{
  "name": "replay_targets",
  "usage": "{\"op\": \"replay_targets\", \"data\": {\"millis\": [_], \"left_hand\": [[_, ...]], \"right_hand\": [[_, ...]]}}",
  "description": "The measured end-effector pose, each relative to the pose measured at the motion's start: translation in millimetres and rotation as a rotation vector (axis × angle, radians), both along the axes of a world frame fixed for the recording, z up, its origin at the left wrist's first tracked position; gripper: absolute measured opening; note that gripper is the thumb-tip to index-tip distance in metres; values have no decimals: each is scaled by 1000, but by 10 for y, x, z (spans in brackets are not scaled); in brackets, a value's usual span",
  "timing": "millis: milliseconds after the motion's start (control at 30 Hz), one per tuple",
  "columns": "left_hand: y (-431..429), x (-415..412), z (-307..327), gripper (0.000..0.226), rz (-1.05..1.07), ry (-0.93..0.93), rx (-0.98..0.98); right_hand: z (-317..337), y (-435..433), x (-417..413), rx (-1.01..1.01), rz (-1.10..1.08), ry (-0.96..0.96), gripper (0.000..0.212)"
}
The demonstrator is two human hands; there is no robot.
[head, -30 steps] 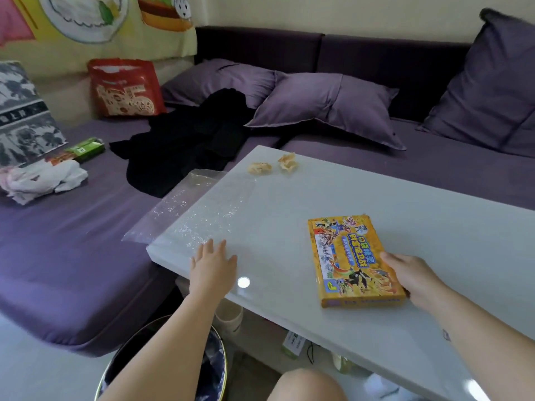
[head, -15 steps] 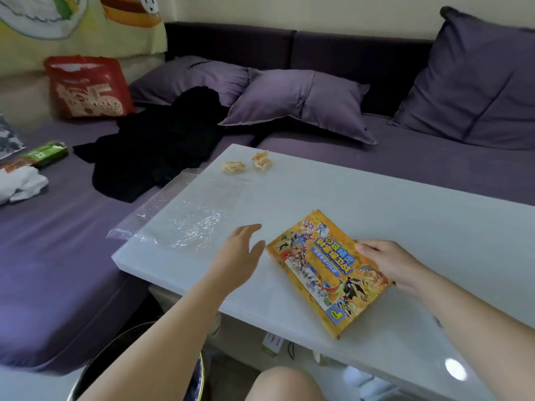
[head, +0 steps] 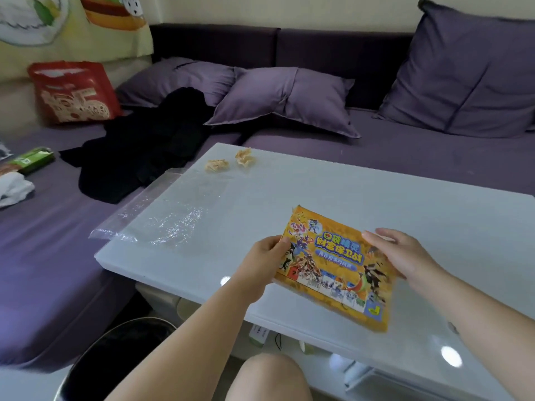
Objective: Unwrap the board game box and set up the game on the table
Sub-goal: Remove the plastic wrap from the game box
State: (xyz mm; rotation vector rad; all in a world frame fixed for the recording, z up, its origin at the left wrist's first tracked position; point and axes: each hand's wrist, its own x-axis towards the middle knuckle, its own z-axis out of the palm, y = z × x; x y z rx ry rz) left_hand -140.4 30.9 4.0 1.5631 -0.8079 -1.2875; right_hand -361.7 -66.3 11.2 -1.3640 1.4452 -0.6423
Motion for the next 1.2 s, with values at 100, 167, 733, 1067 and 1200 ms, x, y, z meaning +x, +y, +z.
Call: {"op": "replay_targets", "data": {"millis": [100, 167, 733, 1067, 1200], "left_hand": [[-33, -170, -64, 20, 120, 172, 49], [-61, -257, -103, 24, 151, 264, 98], [-307, -918, -96, 37, 237, 161, 181], [-438, -856, -173, 29, 258, -241, -137], [-404, -749, -261, 23, 110, -977, -242]], "right_hand": [[-297, 77, -153, 197, -99, -222, 89], [-347, 188, -195, 183, -99, -303, 64], [-519, 130, -744, -5, -168, -397, 19], [-456, -48, -853, 41, -223, -529, 18], [-455, -66, -865, 24, -219, -494, 19]]}}
